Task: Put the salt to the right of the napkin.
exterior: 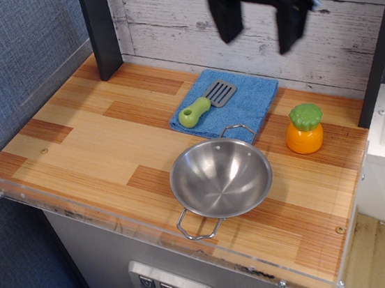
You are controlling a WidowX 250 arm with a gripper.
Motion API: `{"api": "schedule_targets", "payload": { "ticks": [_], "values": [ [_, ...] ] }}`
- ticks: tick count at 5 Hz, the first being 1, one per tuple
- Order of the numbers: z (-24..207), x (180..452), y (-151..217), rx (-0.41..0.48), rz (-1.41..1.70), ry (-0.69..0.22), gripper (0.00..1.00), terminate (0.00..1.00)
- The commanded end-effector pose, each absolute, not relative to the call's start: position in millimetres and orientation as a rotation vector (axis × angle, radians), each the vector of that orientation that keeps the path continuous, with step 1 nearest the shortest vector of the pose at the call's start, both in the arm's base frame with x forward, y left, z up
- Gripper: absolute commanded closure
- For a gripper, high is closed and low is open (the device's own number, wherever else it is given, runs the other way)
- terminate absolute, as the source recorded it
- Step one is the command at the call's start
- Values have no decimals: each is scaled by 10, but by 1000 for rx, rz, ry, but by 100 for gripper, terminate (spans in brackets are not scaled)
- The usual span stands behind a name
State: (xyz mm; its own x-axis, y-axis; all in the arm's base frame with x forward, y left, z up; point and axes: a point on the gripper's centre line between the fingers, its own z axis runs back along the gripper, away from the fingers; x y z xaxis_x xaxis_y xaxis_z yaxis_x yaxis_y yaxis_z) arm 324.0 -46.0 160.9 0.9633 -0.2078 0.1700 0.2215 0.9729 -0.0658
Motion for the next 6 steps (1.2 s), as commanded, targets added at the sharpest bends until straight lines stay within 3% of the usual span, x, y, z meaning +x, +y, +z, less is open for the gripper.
{"api": "schedule_targets", "payload": {
  "ticks": [1,3,6],
  "values": [
    [1855,3027,-262,6,-162,-191,0,0],
    [1490,3026,-154,43,-84,-119,0,0],
    [1432,3028,-128,-31,-106,-117,0,0]
  ]
}}
